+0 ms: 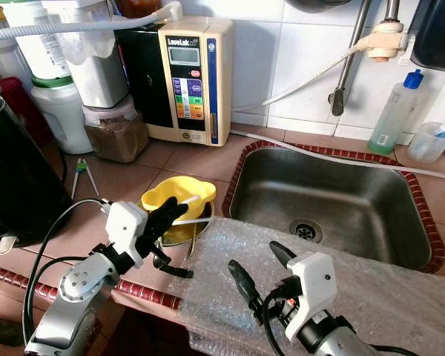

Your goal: Kitchen organization

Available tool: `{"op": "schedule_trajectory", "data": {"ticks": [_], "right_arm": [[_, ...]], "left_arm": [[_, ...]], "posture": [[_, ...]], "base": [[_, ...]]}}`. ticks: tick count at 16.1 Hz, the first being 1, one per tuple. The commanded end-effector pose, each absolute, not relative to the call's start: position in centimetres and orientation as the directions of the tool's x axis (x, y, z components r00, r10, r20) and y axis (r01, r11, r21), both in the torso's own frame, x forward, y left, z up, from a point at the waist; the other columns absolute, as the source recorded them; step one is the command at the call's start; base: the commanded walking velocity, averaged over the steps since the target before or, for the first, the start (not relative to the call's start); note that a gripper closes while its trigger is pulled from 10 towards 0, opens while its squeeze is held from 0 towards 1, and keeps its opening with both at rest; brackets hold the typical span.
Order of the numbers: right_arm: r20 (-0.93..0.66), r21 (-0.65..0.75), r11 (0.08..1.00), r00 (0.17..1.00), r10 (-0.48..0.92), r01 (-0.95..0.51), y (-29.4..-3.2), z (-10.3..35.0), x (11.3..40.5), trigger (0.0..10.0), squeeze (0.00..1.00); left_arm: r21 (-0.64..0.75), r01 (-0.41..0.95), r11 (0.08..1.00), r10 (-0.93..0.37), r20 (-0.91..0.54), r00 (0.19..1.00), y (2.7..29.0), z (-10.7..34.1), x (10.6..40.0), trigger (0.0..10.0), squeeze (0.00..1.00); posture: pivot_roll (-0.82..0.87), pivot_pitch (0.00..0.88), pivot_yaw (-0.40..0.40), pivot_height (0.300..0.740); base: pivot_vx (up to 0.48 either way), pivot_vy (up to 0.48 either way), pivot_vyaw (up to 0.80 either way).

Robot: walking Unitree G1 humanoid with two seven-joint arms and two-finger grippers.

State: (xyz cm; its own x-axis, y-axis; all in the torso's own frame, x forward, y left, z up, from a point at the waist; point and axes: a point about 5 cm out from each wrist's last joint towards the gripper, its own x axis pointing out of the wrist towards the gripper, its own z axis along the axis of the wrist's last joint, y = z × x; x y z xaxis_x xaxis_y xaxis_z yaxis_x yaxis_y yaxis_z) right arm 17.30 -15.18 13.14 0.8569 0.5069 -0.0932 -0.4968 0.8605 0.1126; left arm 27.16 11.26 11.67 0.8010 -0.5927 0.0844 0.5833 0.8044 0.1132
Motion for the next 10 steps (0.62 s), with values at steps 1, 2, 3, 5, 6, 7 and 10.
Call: {"op": "schedule_trajectory", "data": {"ticks": [1,2,3,5,6,7,10], "right_arm": [[-0.106,0.112,0.86,0.855,0.508,-0.497,-15.4,13.0,17.5,10.0,0.0],[-0.105,0.114,0.861,0.855,0.507,-0.496,-15.5,12.9,17.5,10.0,0.0],[-0.105,0.114,0.862,0.857,0.505,-0.494,-15.5,12.9,17.6,10.0,0.0],[-0.105,0.109,0.862,0.857,0.505,-0.495,-15.5,12.9,17.6,10.0,0.0],[-0.106,0.107,0.864,0.859,0.501,-0.491,-15.6,12.9,17.6,10.0,0.0],[-0.106,0.105,0.865,0.859,0.5,-0.491,-15.5,12.9,17.6,10.0,0.0],[-0.104,0.099,0.867,0.862,0.497,-0.488,-15.6,12.9,17.8,10.0,0.0]], "left_arm": [[0.14,0.559,0.817,-0.574,0.115,0.811,11.7,12.6,27.6,0.0,0.0],[0.143,0.558,0.818,-0.573,0.117,0.811,11.7,12.7,27.7,0.0,0.0],[0.143,0.547,0.825,-0.563,0.123,0.817,11.9,12.7,27.9,0.0,0.0],[0.162,0.505,0.848,-0.527,0.143,0.838,12.1,13.0,28.3,0.0,0.0],[0.162,0.476,0.864,-0.499,0.169,0.85,12.3,13.5,28.5,0.0,0.0],[0.164,0.459,0.873,-0.485,0.188,0.854,12.3,13.9,28.7,0.0,0.0],[0.172,0.39,0.905,-0.423,0.257,0.869,12.4,15.6,29.5,0.0,0.0]], "posture": [[-0.01,0.0,0.043,0.74],[-0.01,0.0,0.044,0.74],[-0.01,0.0,0.045,0.74],[-0.01,0.0,0.045,0.74],[-0.01,0.0,0.045,0.74],[-0.01,0.0,0.045,0.74],[-0.01,0.0,0.042,0.74]], "base": [[0.0,0.0,0.0],[0.0,0.0,0.0],[0.0,0.0,0.0],[0.0,0.0,0.0],[0.0,0.0,0.0],[0.0,0.0,0.0],[0.0,0.0,0.0]]}}
